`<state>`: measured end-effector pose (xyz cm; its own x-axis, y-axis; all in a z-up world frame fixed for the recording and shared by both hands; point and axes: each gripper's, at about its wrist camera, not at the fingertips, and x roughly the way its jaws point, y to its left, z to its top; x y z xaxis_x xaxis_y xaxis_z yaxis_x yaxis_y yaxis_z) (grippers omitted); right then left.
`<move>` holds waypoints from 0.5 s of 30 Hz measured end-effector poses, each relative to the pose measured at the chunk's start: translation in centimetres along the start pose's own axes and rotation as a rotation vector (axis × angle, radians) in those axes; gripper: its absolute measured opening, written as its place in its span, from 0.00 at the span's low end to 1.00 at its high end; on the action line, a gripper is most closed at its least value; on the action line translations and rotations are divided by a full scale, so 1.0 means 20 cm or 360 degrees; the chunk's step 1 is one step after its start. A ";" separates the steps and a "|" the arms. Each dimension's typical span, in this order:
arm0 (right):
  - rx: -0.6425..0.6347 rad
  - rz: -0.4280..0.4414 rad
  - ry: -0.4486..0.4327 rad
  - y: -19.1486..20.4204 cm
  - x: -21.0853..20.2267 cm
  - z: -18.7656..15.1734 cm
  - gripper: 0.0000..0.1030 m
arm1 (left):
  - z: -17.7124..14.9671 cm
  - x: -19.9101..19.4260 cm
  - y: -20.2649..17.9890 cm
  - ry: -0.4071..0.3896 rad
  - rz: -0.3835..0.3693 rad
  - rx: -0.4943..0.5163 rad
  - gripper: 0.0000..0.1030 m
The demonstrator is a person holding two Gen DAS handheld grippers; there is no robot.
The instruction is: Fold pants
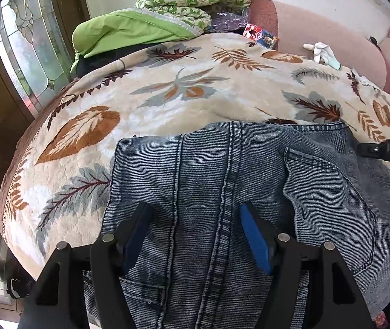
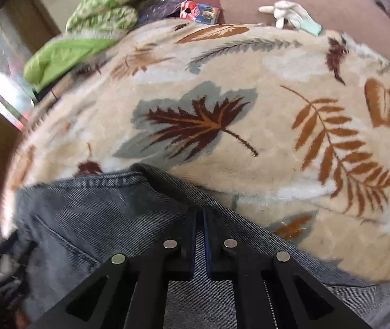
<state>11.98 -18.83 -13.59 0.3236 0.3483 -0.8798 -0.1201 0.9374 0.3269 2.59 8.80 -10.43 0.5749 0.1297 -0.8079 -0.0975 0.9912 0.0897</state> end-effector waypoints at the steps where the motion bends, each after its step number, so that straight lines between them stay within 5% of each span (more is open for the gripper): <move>1: 0.0064 0.0055 -0.0024 -0.04 -0.03 0.01 0.06 | 0.00 -0.02 0.01 -0.0019 -0.0019 -0.0010 0.66; 6: 0.0185 0.0136 -0.0161 -0.32 -0.37 -0.07 0.07 | 0.00 -0.13 0.01 -0.0166 -0.0148 -0.0029 0.66; 11: 0.0439 0.0250 -0.0342 -0.75 -0.83 -0.30 0.08 | -0.03 -0.27 -0.16 -0.0349 -0.0244 0.0185 0.69; 15: 0.0703 0.0254 -0.0443 -1.12 -1.16 -0.61 0.15 | -0.05 -0.32 -0.33 -0.0296 -0.0465 0.0291 0.71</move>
<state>-4.31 -47.86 -4.71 0.5768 0.4170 -0.7024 0.1982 0.7627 0.6156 -1.29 1.37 -6.45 0.6959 -0.1728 -0.6970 0.2288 0.9734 -0.0129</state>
